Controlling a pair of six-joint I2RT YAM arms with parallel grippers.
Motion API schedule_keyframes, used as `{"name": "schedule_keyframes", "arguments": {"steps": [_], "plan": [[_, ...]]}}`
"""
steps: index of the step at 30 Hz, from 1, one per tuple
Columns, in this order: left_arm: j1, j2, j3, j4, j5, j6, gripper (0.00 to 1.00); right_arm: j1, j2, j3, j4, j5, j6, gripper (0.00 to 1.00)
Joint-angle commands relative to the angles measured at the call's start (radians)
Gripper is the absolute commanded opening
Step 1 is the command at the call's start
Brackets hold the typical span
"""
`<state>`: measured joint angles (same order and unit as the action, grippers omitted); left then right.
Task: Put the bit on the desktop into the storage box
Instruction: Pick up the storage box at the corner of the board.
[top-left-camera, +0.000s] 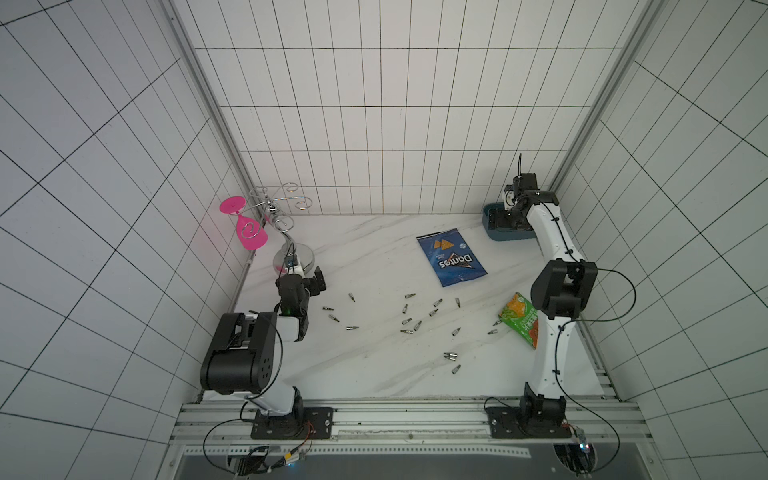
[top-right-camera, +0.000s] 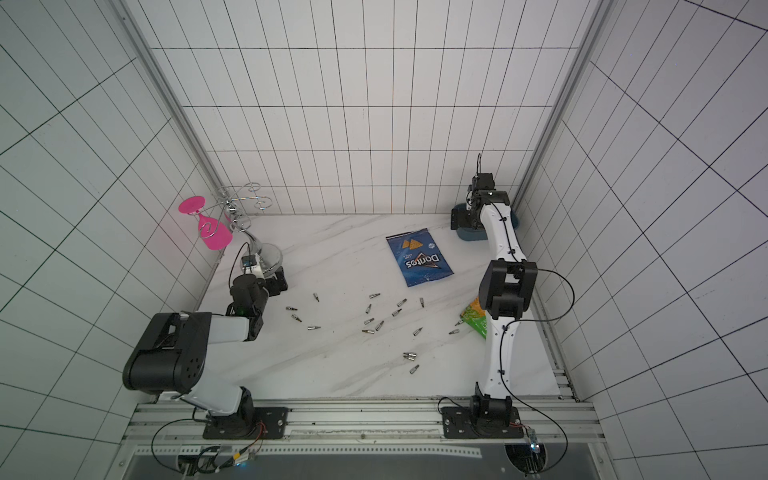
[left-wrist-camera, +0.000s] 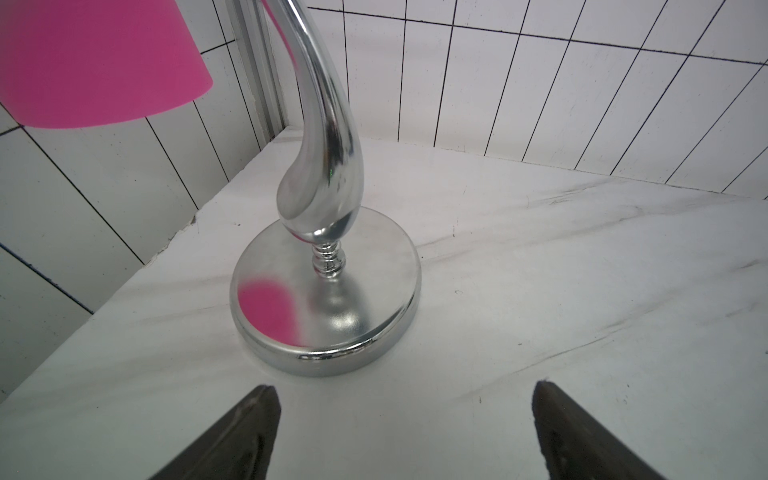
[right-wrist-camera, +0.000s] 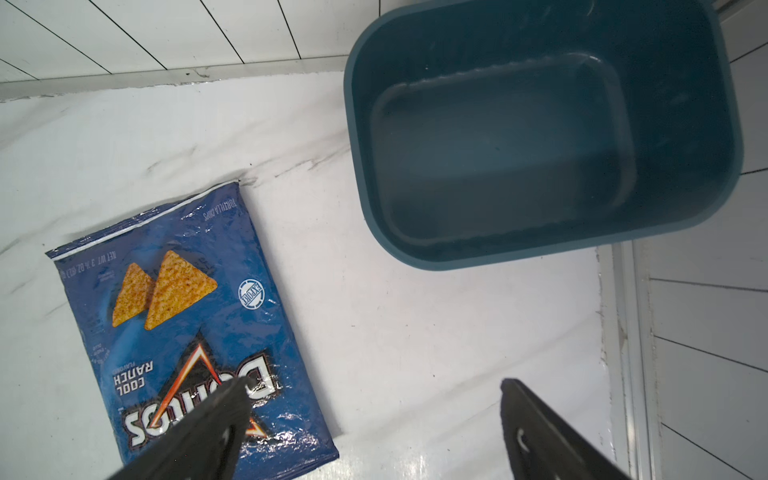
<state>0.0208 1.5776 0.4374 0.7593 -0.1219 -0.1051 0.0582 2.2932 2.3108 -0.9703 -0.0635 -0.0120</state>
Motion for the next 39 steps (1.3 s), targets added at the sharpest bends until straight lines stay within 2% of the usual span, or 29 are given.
{"name": "schedule_keyframes", "arguments": {"steps": [1, 12, 22, 39], "plan": [[0.001, -0.016, 0.015, 0.011, 0.004, 0.002, 0.98, -0.003, 0.075, 0.037, -0.023, -0.05, -0.019, 0.93], [0.0, -0.015, 0.014, 0.011, 0.004, 0.002, 0.98, -0.005, 0.171, 0.136, 0.022, -0.106, -0.046, 0.89], [0.002, -0.016, 0.014, 0.011, 0.004, 0.002, 0.98, -0.005, 0.224, 0.156, 0.067, -0.083, -0.069, 0.88], [0.0, -0.016, 0.014, 0.012, 0.004, 0.002, 0.98, -0.004, 0.311, 0.231, 0.114, -0.03, -0.112, 0.78]]}}
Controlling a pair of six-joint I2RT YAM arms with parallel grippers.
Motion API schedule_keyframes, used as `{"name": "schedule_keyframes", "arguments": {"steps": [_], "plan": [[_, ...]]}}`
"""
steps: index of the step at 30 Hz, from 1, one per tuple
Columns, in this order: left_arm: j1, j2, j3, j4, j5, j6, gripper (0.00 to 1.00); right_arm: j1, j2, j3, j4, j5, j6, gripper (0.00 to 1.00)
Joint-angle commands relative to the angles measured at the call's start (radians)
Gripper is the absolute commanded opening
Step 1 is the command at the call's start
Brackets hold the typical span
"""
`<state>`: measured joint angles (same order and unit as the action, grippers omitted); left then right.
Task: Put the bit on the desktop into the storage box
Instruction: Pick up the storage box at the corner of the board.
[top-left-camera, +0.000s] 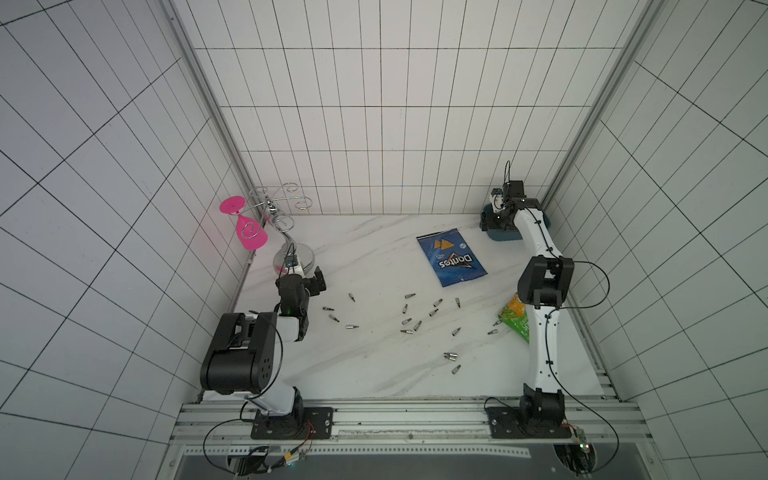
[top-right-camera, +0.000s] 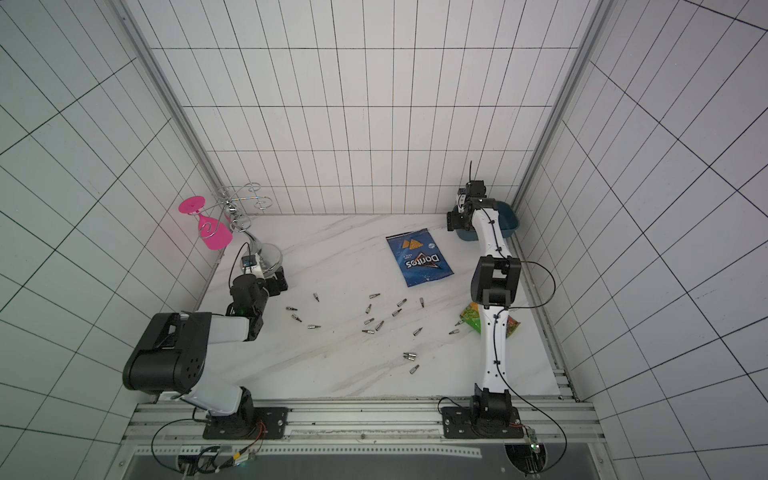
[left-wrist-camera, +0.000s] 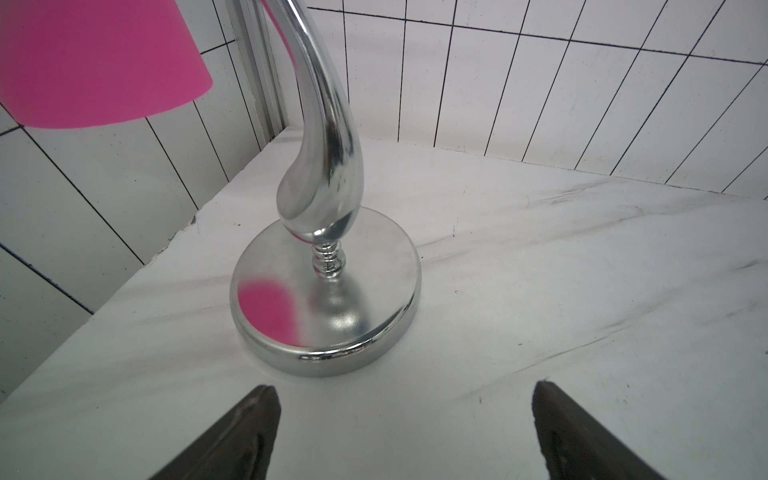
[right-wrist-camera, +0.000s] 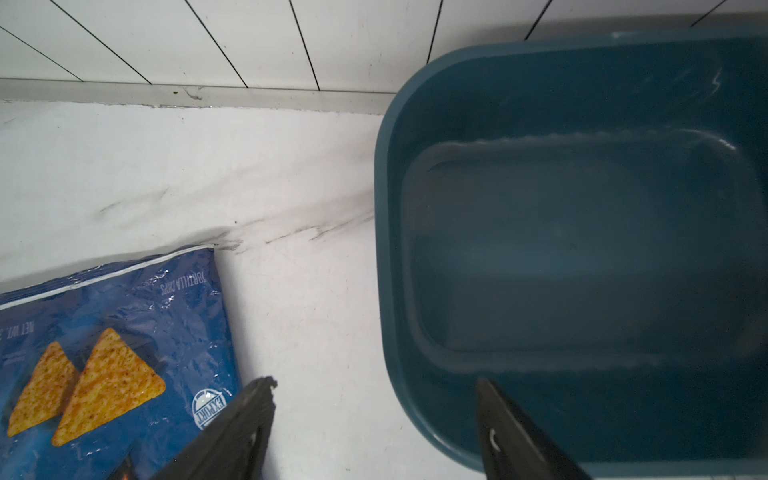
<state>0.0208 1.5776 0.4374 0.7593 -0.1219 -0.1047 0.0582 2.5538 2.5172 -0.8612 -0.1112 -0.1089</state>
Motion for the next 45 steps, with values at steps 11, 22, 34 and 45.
{"name": "schedule_keyframes", "arguments": {"steps": [11, 22, 34, 45], "plan": [[0.001, -0.016, 0.014, 0.011, 0.004, 0.002, 0.98, -0.003, 0.102, 0.058, 0.041, 0.058, -0.016, 0.61], [0.001, -0.016, 0.015, 0.011, 0.004, 0.002, 0.98, 0.006, 0.124, 0.044, 0.067, 0.111, -0.045, 0.47], [0.0, -0.015, 0.015, 0.011, 0.004, 0.002, 0.98, 0.02, 0.114, 0.019, 0.083, 0.126, -0.057, 0.31], [0.001, -0.015, 0.014, 0.012, 0.004, 0.002, 0.98, 0.02, 0.1, 0.009, 0.073, 0.146, -0.069, 0.0]]}}
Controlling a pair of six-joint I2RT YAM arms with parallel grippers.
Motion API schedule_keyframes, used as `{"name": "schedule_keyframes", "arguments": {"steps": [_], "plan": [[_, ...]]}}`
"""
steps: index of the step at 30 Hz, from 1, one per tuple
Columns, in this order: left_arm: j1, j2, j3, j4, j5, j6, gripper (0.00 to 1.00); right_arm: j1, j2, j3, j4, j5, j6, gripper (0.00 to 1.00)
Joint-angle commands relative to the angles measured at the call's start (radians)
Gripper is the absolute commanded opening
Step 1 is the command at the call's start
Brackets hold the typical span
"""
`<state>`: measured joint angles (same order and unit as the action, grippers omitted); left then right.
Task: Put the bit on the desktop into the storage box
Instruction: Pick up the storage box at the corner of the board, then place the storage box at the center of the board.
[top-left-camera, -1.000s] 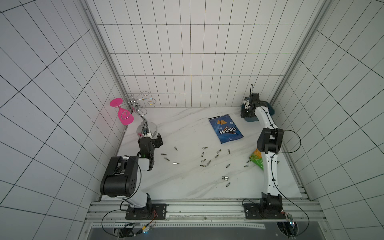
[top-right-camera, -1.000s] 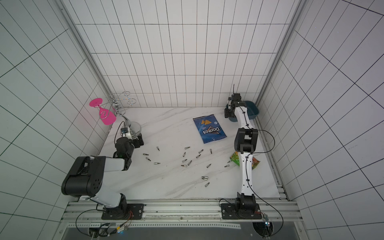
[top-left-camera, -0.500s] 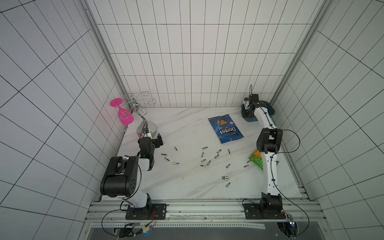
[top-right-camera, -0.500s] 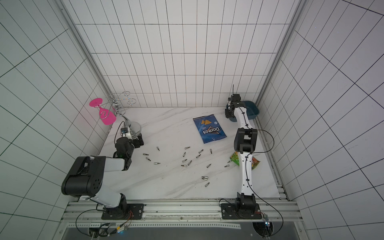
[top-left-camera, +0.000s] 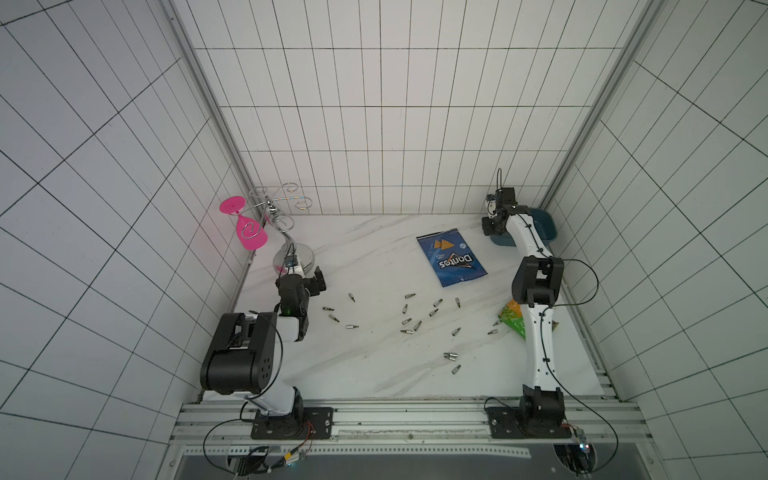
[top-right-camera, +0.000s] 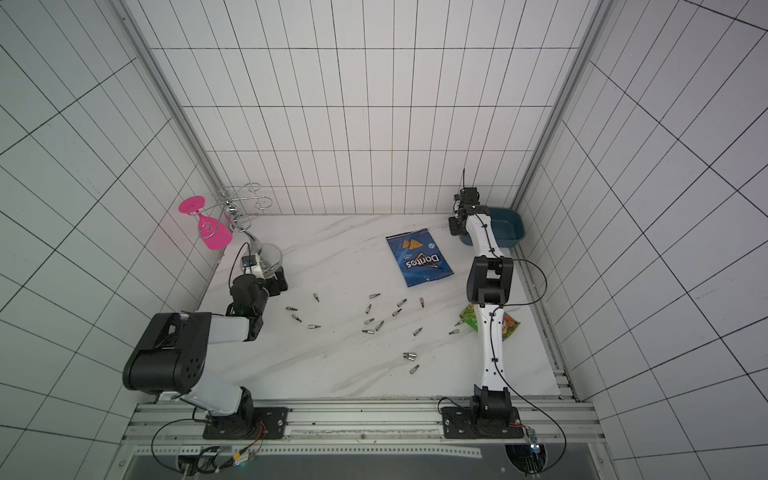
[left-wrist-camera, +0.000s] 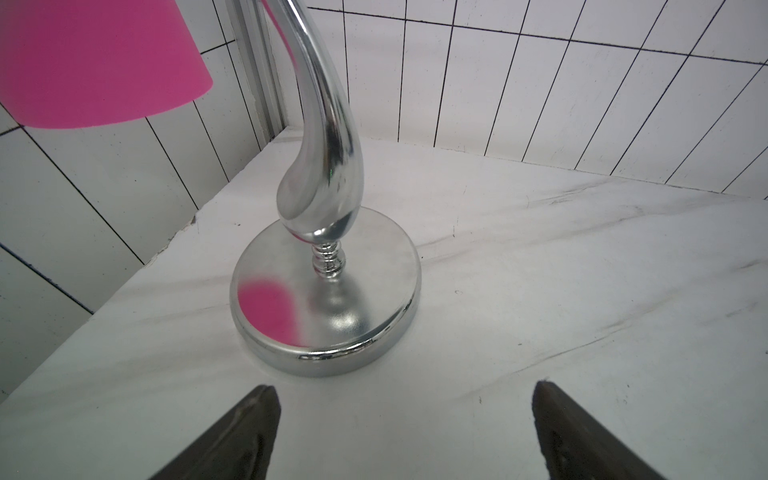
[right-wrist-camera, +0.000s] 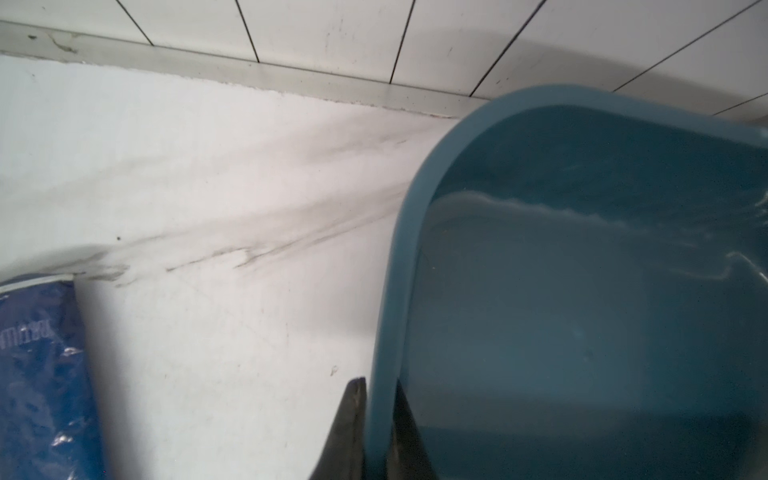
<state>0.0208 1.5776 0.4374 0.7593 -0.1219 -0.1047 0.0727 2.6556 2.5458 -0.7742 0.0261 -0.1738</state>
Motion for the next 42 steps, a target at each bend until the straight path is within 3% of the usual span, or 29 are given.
{"name": "schedule_keyframes", "arguments": {"steps": [1, 13, 24, 32, 42], "plan": [[0.001, -0.016, 0.014, 0.011, 0.004, 0.002, 0.98, 0.007, -0.003, -0.019, -0.014, 0.008, -0.005, 0.0], [0.001, -0.016, 0.014, 0.011, 0.004, 0.002, 0.98, 0.071, -0.102, -0.043, -0.074, 0.054, -0.046, 0.0], [0.002, -0.015, 0.014, 0.011, 0.007, 0.002, 0.98, 0.164, -0.346, -0.115, -0.147, 0.07, -0.051, 0.0], [0.002, -0.016, 0.015, 0.011, 0.007, 0.002, 0.98, 0.371, -0.396, -0.073, -0.269, 0.223, -0.079, 0.0], [0.003, -0.015, 0.014, 0.011, 0.01, 0.002, 0.98, 0.609, -0.38, -0.052, -0.325, 0.229, -0.049, 0.0]]}}
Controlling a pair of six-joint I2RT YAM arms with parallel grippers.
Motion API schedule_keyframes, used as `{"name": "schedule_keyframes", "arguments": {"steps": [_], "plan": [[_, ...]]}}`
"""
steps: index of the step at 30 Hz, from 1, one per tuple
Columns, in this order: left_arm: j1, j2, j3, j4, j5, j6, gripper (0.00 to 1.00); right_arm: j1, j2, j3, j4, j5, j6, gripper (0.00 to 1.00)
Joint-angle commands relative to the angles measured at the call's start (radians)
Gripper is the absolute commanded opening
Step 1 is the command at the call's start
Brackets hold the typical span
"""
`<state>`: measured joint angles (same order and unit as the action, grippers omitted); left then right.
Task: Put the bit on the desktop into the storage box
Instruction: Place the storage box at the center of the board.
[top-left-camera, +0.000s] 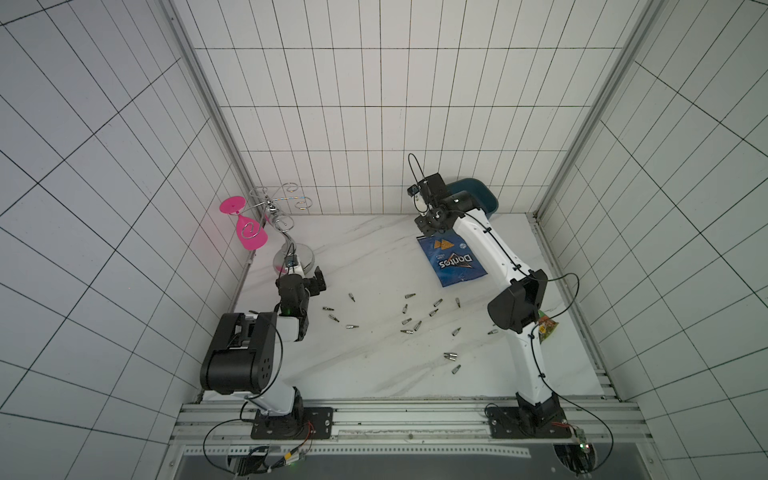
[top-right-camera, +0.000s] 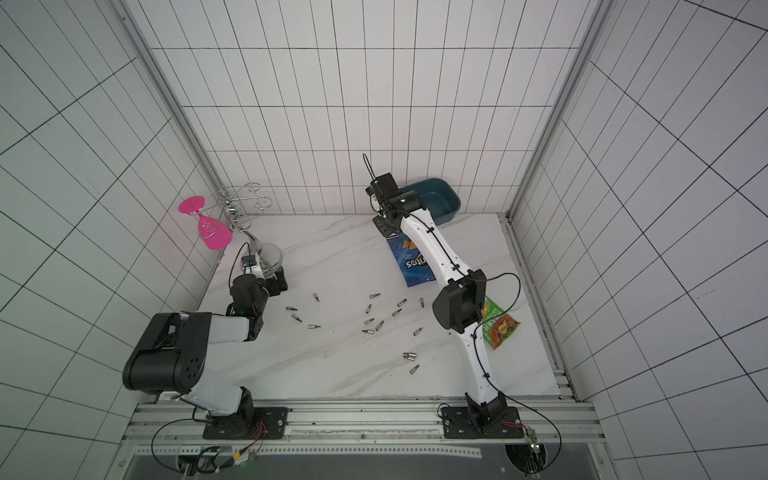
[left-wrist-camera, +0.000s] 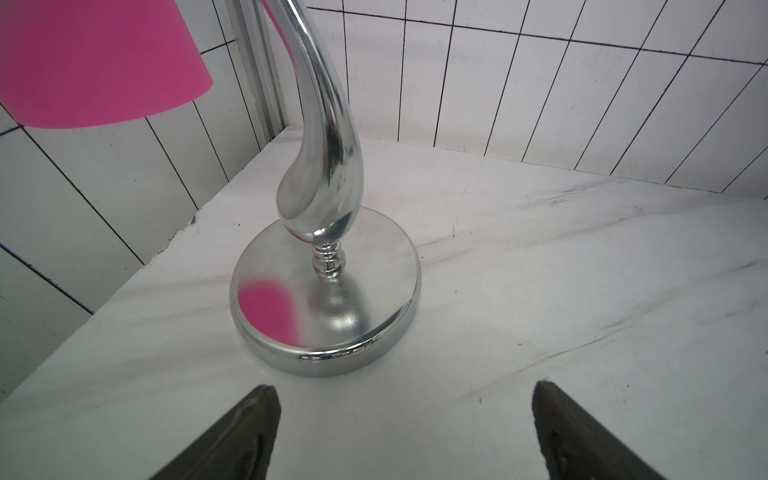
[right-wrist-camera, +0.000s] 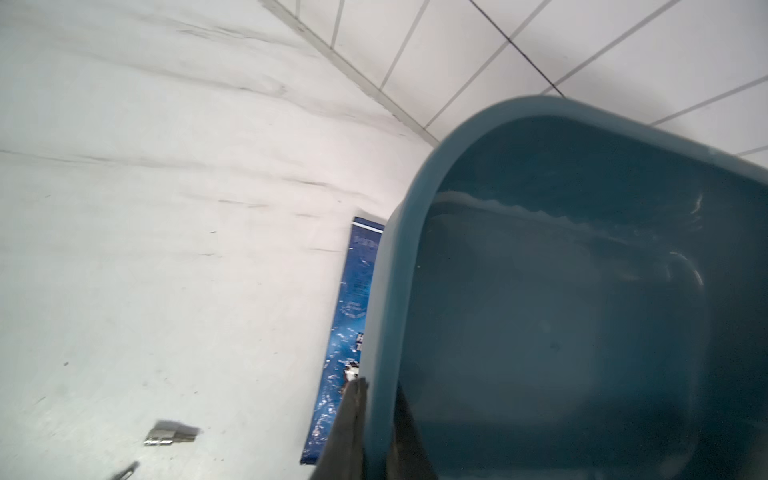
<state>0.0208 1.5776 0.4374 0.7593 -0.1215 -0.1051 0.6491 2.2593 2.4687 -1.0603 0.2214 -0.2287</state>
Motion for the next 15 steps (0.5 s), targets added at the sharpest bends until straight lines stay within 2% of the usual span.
{"name": "schedule_keyframes", "arguments": {"steps": [1, 8, 15], "plan": [[0.003, -0.015, 0.014, 0.011, 0.01, 0.002, 0.98, 0.048, 0.02, 0.028, -0.04, 0.031, 0.012, 0.0], [0.002, -0.015, 0.014, 0.011, 0.01, 0.003, 0.98, 0.139, 0.07, 0.07, -0.072, -0.07, 0.062, 0.0], [0.002, -0.015, 0.014, 0.011, 0.01, 0.002, 0.98, 0.227, 0.09, 0.006, -0.053, -0.2, 0.055, 0.0]]}}
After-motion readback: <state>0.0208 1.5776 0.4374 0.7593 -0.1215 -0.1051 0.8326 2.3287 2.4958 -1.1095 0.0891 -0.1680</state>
